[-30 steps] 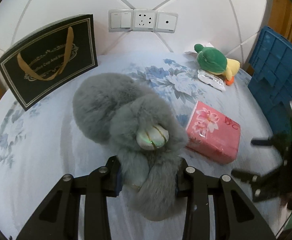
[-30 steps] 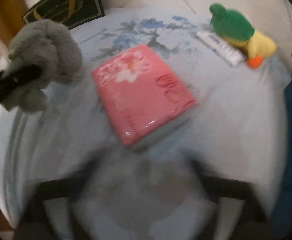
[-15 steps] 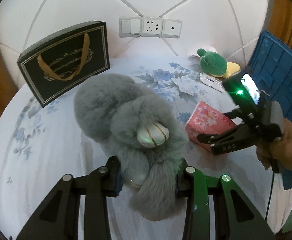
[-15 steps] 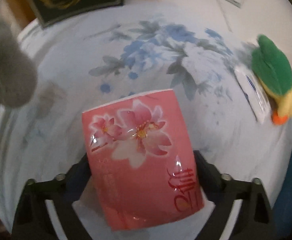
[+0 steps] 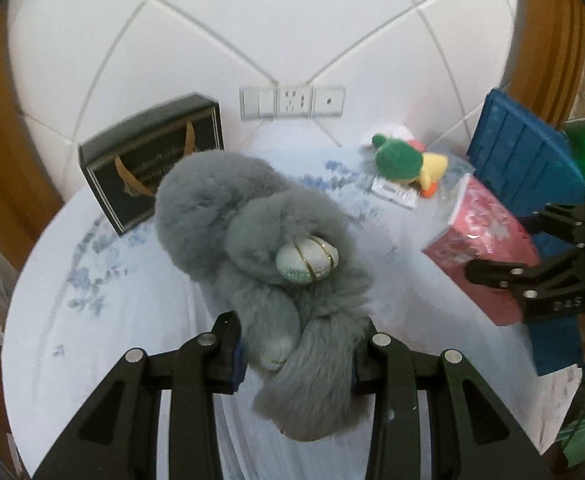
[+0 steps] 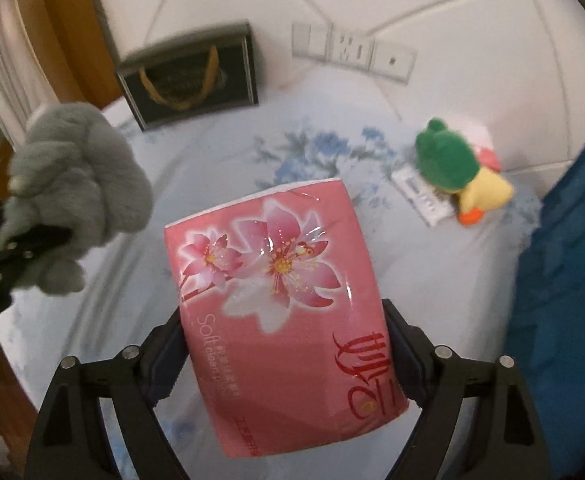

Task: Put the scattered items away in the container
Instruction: 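Carry the grey bunny and pink tissue pack to the blue crate and release them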

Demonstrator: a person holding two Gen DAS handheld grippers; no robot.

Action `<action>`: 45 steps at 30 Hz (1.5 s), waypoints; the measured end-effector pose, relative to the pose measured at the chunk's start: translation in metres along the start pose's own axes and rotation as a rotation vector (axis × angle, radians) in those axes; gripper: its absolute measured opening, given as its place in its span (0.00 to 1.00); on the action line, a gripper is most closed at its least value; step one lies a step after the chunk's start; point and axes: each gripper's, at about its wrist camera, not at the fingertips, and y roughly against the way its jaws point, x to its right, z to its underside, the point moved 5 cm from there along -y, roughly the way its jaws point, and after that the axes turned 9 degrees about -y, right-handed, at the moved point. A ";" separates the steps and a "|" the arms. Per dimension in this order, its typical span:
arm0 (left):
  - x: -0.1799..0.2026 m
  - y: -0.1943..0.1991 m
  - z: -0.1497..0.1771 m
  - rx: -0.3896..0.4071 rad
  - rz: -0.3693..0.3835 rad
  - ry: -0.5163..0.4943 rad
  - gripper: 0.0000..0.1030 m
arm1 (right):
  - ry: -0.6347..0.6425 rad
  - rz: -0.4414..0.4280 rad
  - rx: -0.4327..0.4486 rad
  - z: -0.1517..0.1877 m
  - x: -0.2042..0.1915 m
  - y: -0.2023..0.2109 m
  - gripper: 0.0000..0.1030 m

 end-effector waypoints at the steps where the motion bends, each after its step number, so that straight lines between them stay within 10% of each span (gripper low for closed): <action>1: 0.002 0.012 -0.003 0.014 -0.005 -0.005 0.34 | 0.002 0.001 0.019 0.000 -0.001 0.016 0.85; 25: 0.089 0.171 -0.067 0.200 -0.077 -0.078 0.34 | -0.001 -0.039 0.288 0.036 0.025 0.233 0.85; 43: 0.199 0.168 -0.139 0.257 -0.067 -0.196 0.19 | -0.086 -0.005 0.417 0.054 0.147 0.325 0.86; 45: 0.198 0.154 -0.129 0.233 -0.063 -0.179 0.36 | -0.104 0.003 0.405 0.061 0.161 0.322 0.86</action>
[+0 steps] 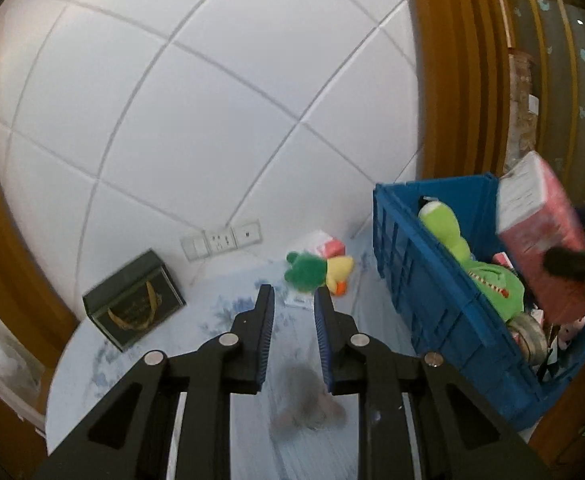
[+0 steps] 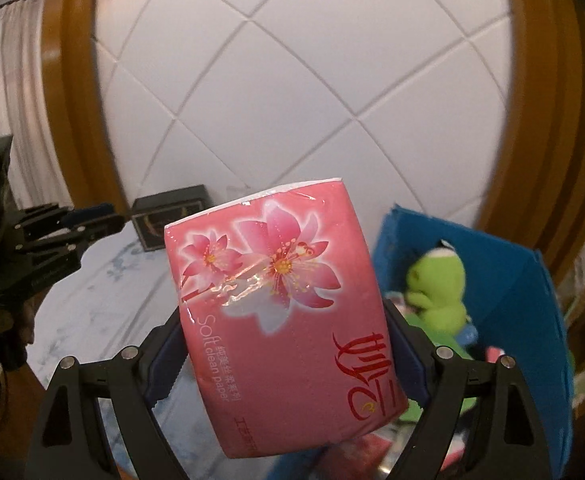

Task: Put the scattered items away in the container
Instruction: 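Carry the grey bunny and pink tissue pack to the blue crate and release them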

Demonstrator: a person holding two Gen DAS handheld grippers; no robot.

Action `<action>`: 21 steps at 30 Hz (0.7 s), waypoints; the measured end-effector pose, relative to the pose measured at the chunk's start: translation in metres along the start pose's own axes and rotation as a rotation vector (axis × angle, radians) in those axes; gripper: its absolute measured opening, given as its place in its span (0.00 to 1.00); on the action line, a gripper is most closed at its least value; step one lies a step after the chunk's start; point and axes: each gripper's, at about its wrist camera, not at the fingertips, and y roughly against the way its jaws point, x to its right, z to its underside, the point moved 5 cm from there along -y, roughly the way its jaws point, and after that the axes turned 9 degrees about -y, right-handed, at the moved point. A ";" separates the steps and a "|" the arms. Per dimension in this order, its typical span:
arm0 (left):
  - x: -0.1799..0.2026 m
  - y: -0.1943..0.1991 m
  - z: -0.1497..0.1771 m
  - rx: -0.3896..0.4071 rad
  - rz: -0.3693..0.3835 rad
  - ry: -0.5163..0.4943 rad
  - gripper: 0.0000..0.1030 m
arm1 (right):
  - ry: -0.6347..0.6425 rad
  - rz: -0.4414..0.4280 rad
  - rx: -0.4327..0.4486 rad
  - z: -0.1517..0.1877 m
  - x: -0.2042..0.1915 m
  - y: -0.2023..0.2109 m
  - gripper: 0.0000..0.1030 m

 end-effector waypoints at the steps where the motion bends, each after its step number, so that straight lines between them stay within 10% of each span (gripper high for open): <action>1: 0.002 -0.009 0.010 -0.021 0.001 0.005 0.48 | -0.007 0.006 -0.008 0.003 0.005 0.000 0.86; 3: 0.002 -0.025 0.029 -0.055 -0.005 0.027 0.83 | -0.026 0.016 -0.029 0.009 0.016 -0.004 0.86; 19: 0.041 -0.322 0.226 -0.561 0.189 0.175 0.83 | -0.083 0.146 -0.135 0.041 0.057 -0.032 0.86; 21: 0.047 -0.342 0.239 -0.623 0.183 0.162 0.69 | -0.097 0.170 -0.140 0.041 0.065 -0.032 0.86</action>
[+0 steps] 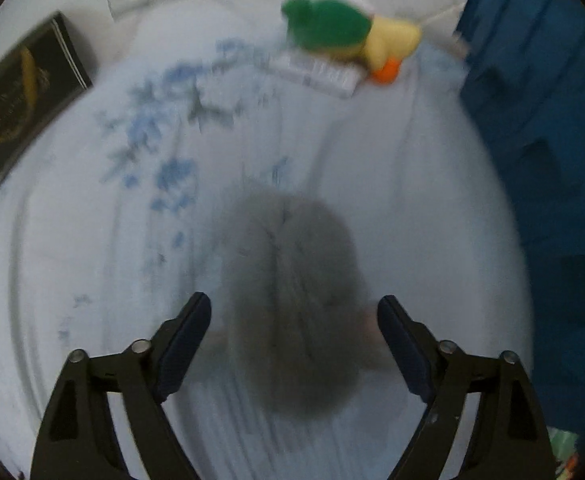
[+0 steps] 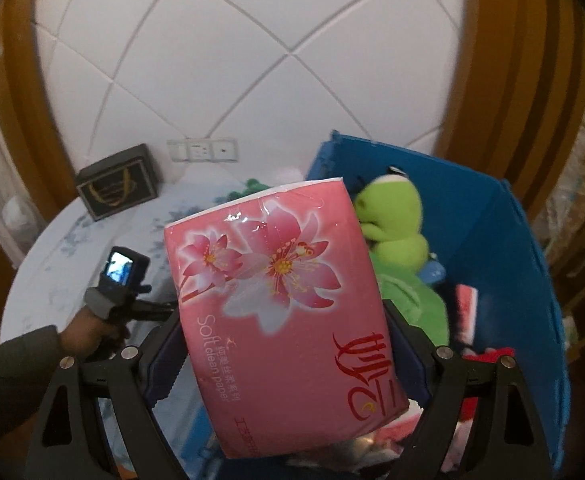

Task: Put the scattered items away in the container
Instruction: 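Carry the grey bunny and pink tissue pack to the blue crate and release them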

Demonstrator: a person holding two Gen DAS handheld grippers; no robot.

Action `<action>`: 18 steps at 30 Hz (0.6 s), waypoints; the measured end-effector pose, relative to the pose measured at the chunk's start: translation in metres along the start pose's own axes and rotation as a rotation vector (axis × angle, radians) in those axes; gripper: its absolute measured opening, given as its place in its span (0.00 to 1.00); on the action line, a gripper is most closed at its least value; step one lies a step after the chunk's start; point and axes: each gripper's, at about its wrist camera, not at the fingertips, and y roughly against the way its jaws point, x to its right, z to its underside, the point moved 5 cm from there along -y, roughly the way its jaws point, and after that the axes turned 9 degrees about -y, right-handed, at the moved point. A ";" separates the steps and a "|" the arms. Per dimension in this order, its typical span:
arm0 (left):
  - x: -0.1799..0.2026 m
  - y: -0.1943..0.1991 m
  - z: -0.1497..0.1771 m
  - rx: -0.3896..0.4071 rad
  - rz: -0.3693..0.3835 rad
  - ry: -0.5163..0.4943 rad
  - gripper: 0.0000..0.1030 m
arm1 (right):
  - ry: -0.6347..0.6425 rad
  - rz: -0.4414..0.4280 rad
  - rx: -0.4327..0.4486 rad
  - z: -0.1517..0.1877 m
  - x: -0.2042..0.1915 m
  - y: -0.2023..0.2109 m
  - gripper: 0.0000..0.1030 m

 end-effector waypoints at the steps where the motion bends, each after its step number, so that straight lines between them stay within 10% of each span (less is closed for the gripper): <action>1: 0.002 -0.012 0.001 -0.037 -0.005 -0.004 0.62 | -0.008 0.012 -0.003 0.000 0.004 0.000 0.86; 5: 0.012 -0.011 0.001 -0.038 -0.020 -0.026 0.37 | -0.028 0.028 -0.011 -0.001 0.016 -0.004 0.86; 18: 0.037 0.197 -0.017 0.279 -0.076 -0.081 0.35 | -0.065 -0.016 0.029 -0.009 0.034 -0.001 0.86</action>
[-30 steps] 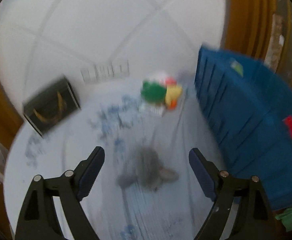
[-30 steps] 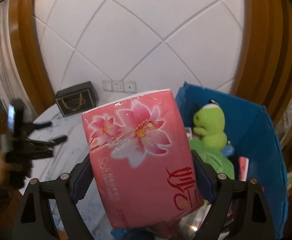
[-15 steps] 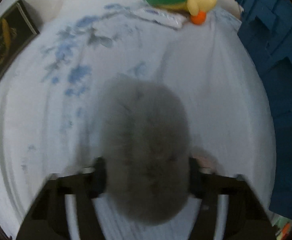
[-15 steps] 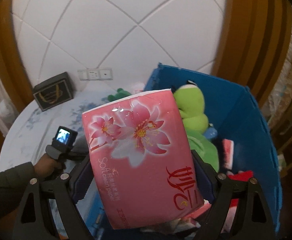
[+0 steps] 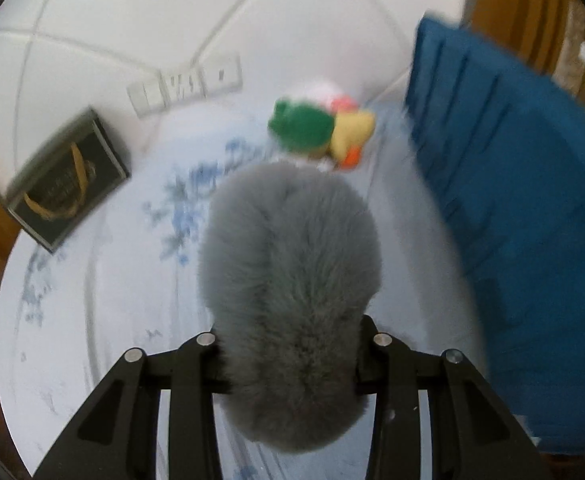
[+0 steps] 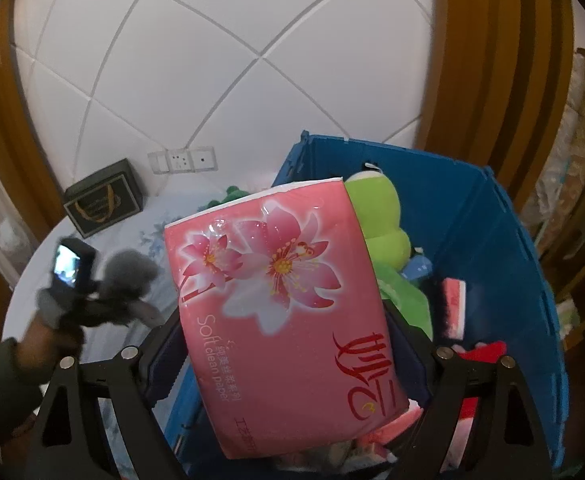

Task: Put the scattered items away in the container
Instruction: 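Carry the grey bunny and pink tissue pack to the blue crate and release them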

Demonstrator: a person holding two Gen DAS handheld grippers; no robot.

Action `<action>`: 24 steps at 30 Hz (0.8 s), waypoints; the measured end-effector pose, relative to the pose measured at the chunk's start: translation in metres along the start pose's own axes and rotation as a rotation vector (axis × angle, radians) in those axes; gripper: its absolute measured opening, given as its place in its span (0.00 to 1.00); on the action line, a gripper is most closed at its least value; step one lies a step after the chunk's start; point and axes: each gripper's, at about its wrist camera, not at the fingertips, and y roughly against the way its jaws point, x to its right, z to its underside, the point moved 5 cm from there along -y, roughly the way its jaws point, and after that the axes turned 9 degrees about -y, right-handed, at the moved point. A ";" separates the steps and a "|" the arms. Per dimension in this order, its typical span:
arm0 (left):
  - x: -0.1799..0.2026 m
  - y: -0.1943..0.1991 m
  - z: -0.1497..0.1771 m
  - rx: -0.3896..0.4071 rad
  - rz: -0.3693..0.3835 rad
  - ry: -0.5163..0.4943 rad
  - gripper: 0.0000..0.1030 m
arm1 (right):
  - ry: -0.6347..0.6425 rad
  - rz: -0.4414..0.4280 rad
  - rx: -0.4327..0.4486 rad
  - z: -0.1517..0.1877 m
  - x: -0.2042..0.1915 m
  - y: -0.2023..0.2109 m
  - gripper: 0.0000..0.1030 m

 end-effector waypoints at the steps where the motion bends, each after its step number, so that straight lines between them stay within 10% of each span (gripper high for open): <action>1: 0.001 0.017 -0.008 0.032 0.000 0.000 0.35 | -0.003 -0.005 0.005 0.000 0.002 0.002 0.86; 16: 0.087 0.201 -0.105 0.335 0.054 -0.147 0.35 | -0.042 -0.040 0.130 -0.006 0.039 0.055 0.86; 24: 0.136 0.219 -0.131 0.386 0.107 -0.230 0.35 | -0.071 -0.011 0.163 -0.008 0.066 0.073 0.86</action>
